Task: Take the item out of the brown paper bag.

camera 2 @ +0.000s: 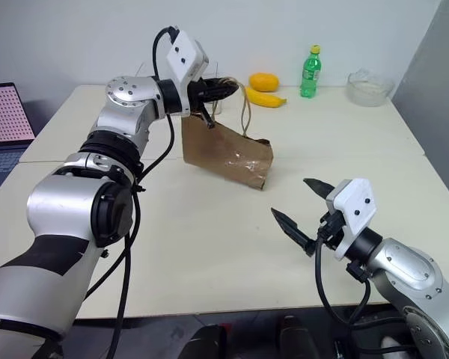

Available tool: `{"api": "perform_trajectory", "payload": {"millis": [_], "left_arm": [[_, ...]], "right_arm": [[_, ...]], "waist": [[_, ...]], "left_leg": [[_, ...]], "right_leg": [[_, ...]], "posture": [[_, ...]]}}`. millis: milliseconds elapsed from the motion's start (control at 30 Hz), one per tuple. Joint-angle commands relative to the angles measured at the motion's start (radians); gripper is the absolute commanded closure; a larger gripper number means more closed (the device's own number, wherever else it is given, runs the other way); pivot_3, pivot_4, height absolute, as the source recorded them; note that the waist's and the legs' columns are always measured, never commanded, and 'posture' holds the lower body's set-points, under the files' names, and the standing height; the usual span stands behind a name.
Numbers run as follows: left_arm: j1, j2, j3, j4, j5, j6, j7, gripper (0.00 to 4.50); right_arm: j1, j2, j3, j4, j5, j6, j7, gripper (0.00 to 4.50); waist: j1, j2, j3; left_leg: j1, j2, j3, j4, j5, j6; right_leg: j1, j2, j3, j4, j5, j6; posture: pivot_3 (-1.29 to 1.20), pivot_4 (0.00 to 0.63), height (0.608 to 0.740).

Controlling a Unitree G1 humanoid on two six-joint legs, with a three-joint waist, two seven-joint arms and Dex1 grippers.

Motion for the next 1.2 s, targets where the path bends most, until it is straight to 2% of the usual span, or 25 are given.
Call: {"api": "perform_trajectory", "payload": {"millis": [33,700,833,1067,1167,1200], "left_arm": [[-0.009,0.012,0.011,-0.043,-0.019,0.000,-0.014,4.45],[0.036,0.030,-0.023,-0.066,0.008,0.005,-0.045,4.45],[0.053,0.045,-0.044,-0.068,0.023,0.010,-0.054,3.52],[0.059,0.076,-0.053,-0.067,0.030,-0.001,-0.033,1.28],[0.068,0.107,-0.040,-0.075,0.011,0.014,-0.071,0.35],[0.075,0.119,-0.034,-0.081,0.001,0.018,-0.092,0.35]], "right_arm": [[-0.015,-0.002,-0.005,-0.043,0.014,-0.005,-0.007,0.00],[-0.035,0.002,0.010,-0.028,0.008,-0.007,-0.002,0.00],[-0.033,0.000,0.014,-0.027,0.006,-0.008,0.004,0.00],[-0.038,-0.002,0.023,-0.022,0.005,-0.009,0.014,0.00],[-0.041,-0.003,0.025,-0.018,0.002,-0.008,0.018,0.00],[-0.041,-0.004,0.028,-0.016,-0.001,-0.008,0.020,0.00]], "waist": [[0.000,0.000,0.000],[-0.001,0.000,0.000],[-0.001,0.000,0.000],[-0.001,0.000,0.000],[-0.002,0.000,0.000],[-0.003,0.000,0.000]], "left_leg": [[0.000,0.000,0.000,0.000,0.000,0.000],[0.000,0.000,0.000,0.001,0.000,0.000],[0.000,0.000,0.000,0.001,0.000,0.000],[0.000,0.000,0.000,0.001,0.000,0.000],[0.000,0.000,0.000,0.001,0.000,0.000],[0.000,0.000,0.000,0.001,0.000,0.000]], "right_leg": [[0.000,0.000,0.000,0.000,0.000,0.000],[0.000,0.000,0.000,0.001,0.000,0.000],[0.000,0.000,0.000,0.001,0.000,0.000],[0.000,0.000,0.000,0.001,0.000,0.000],[0.000,0.000,0.000,0.001,0.000,0.000],[0.000,0.000,0.000,0.001,0.000,0.000]], "posture": [[0.00,0.150,0.740],[0.00,0.150,0.740],[0.00,0.150,0.740],[0.00,0.150,0.740],[0.00,0.150,0.740],[0.00,0.150,0.740]]}}
